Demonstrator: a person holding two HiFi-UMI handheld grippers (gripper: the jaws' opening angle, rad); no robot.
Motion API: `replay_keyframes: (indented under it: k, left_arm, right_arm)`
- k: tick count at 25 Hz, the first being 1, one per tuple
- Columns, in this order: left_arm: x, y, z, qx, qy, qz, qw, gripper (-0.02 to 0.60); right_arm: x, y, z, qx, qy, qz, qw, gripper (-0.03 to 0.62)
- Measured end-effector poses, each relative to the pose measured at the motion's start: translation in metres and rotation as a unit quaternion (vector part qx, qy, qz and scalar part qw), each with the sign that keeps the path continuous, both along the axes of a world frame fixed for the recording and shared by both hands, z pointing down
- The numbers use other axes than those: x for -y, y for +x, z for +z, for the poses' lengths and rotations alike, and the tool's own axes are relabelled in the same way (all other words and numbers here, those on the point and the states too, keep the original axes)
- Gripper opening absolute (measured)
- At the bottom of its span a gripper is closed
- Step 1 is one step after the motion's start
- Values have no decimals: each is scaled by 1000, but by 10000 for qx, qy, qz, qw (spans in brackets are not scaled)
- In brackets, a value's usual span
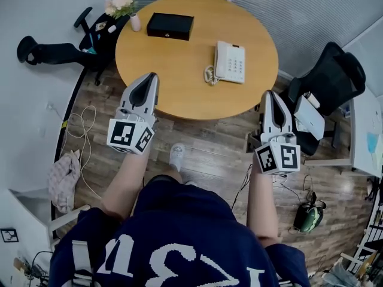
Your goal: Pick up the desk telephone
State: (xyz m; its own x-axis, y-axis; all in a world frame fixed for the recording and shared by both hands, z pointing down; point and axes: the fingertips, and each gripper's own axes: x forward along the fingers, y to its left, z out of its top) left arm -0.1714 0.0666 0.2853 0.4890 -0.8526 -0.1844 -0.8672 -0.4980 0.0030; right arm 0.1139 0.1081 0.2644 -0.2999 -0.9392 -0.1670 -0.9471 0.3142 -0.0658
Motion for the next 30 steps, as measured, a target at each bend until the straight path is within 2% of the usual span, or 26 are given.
replay_keyframes:
  k: [8, 14, 22, 30]
  left_arm:
    - [111, -4, -13, -1, 173, 296, 9994, 18]
    - [176, 5, -9, 52, 121, 592, 9982, 18]
    - [213, 20, 10, 35, -111, 774, 9969, 18]
    - [229, 27, 13, 48, -98, 595, 9982, 18]
  right_arm:
    - [91, -7, -9, -20, 154, 351, 9993, 29]
    - [140, -10, 1, 31, -7, 572, 9984, 29]
    - [166, -6, 16, -15, -275, 730, 9970, 29]
    - [197, -2, 13, 1, -202, 464, 9987, 29]
